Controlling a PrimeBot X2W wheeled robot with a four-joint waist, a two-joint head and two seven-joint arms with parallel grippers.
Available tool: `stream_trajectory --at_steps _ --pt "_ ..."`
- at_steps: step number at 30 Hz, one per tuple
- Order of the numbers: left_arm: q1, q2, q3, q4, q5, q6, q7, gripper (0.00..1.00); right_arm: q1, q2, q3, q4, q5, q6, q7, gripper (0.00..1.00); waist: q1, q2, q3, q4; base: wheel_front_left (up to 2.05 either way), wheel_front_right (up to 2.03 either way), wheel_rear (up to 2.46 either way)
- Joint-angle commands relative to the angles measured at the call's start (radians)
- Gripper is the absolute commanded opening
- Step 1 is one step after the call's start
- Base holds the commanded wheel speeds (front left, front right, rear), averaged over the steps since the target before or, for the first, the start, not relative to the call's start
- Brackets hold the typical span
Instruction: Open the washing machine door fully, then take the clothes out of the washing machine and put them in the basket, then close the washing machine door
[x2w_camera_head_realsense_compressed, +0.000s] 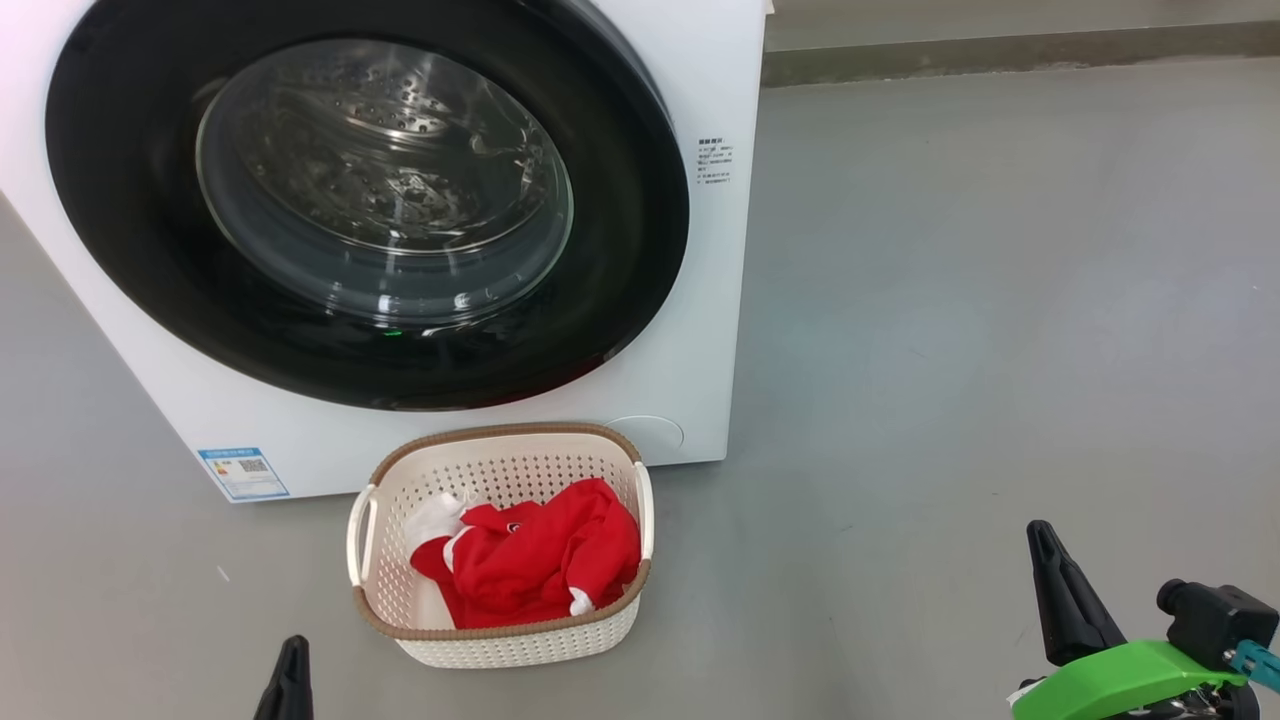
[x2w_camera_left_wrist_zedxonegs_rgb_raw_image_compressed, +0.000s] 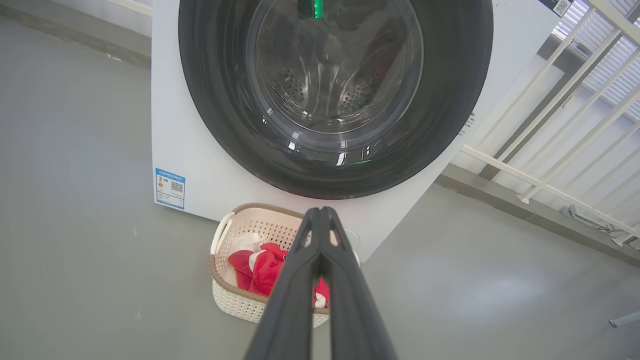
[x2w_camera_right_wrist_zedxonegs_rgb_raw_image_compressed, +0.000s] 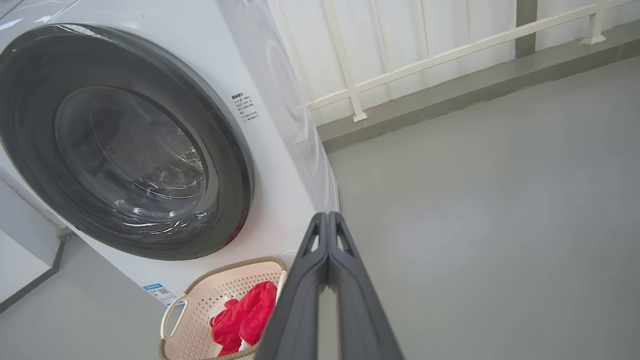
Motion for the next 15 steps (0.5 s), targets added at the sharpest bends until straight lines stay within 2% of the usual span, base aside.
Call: stream_trajectory --at_steps 1,15 --pt "-0.04 0.007 0.015 -0.015 -0.031 -0.007 0.006 0.0 -0.043 -0.012 -0.003 -0.029 0.036 -0.001 0.006 0.0 -0.0001 0.0 0.001 0.001 0.0 0.0 0.0" --pt "-0.07 0.007 0.022 0.008 -0.19 -0.021 0.043 0.0 -0.055 -0.015 -0.007 -0.032 0.201 -0.001 0.047 0.0 -0.0001 0.0 0.006 0.005 0.0 0.0 0.0"
